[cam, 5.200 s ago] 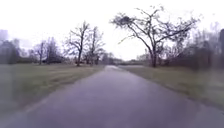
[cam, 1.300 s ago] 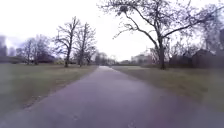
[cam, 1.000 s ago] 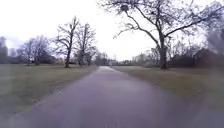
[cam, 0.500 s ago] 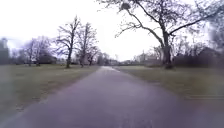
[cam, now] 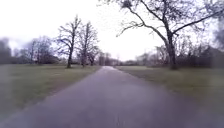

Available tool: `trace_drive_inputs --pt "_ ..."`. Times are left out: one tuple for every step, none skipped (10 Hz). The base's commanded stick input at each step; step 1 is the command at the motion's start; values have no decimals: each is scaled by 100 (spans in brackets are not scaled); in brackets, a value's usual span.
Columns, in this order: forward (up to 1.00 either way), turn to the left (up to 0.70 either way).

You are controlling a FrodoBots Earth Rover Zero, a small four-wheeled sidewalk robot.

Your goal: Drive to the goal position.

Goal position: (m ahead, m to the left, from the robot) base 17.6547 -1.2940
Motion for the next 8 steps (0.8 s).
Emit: trace_drive_inputs --pt "100 0" --pt "100 0" --pt "100 0" --pt "100 0" --pt "100 0" --pt "100 0" --pt "100 0" --pt "100 0"
